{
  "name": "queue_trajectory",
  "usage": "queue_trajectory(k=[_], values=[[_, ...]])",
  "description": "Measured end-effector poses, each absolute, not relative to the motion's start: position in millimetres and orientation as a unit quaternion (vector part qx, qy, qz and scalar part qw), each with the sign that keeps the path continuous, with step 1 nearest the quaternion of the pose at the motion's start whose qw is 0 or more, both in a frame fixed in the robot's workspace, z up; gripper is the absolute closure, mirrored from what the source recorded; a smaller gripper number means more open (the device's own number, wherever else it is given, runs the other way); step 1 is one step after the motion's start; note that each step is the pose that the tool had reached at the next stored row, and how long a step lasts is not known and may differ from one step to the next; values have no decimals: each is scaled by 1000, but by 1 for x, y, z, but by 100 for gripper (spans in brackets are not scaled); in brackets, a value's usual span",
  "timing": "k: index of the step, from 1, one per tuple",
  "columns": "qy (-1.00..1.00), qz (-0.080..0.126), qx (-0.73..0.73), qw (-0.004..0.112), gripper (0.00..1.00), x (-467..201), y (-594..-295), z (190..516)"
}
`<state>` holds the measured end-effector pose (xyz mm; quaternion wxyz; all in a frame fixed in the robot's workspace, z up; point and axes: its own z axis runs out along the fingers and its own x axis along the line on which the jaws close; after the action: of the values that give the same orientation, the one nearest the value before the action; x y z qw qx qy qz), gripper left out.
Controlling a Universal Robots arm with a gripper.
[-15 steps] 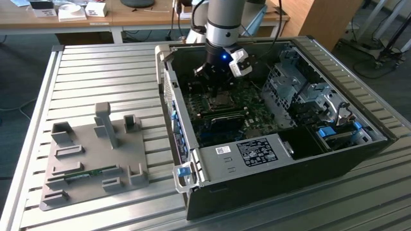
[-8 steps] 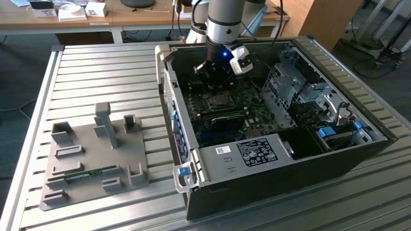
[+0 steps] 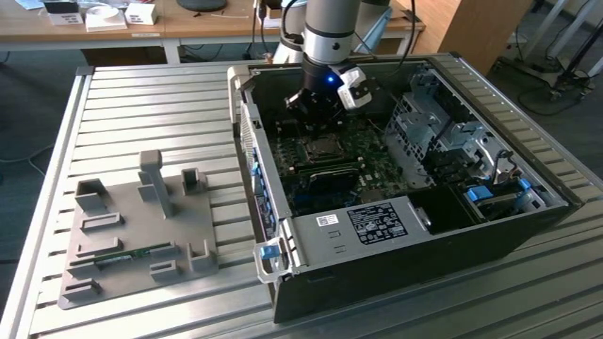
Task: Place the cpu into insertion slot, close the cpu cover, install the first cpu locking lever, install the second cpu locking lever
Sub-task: 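Close the cpu cover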
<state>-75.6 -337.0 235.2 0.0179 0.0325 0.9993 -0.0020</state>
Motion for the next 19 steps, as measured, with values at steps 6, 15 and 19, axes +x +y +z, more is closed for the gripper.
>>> queue_trajectory(k=[6,15,19], values=[[999,-2,32,20,90,-71,-337,235],[999,-2,32,20,90,-58,-337,235],[999,-2,32,20,90,-58,-337,236]])
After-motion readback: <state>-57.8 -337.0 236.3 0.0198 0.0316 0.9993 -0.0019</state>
